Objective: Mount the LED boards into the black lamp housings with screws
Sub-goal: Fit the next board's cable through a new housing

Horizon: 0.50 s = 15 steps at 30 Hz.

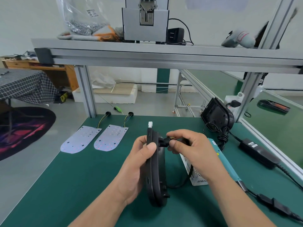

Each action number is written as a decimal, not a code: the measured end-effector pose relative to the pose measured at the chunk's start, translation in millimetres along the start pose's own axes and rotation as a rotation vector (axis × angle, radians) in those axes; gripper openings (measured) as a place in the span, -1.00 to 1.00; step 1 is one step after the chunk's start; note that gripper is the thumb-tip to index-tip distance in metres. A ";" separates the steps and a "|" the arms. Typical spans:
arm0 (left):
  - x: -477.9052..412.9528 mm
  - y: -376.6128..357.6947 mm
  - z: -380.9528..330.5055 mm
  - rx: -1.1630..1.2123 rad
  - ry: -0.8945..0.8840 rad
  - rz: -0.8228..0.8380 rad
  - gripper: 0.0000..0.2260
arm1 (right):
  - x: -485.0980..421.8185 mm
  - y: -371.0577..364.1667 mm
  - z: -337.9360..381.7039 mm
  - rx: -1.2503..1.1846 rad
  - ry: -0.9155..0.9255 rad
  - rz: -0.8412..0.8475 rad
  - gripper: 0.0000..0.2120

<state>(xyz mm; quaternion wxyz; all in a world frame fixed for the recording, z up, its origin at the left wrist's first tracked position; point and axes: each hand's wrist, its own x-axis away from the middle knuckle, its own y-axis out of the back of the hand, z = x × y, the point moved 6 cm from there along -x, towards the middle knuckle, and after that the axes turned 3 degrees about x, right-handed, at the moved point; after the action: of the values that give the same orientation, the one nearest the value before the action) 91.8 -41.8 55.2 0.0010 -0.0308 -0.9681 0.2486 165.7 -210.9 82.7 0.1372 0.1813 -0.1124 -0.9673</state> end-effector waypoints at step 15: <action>0.5 10.5 9.6 0.244 0.198 -0.138 -0.37 | 8.5 -9.1 13.7 0.284 0.060 -0.111 -0.87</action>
<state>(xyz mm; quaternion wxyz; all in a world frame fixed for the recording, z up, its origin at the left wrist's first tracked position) 91.7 -37.2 41.7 0.1173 0.0117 -0.9257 0.3594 150.8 -202.7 90.0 0.0598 0.2335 -0.2339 -0.9419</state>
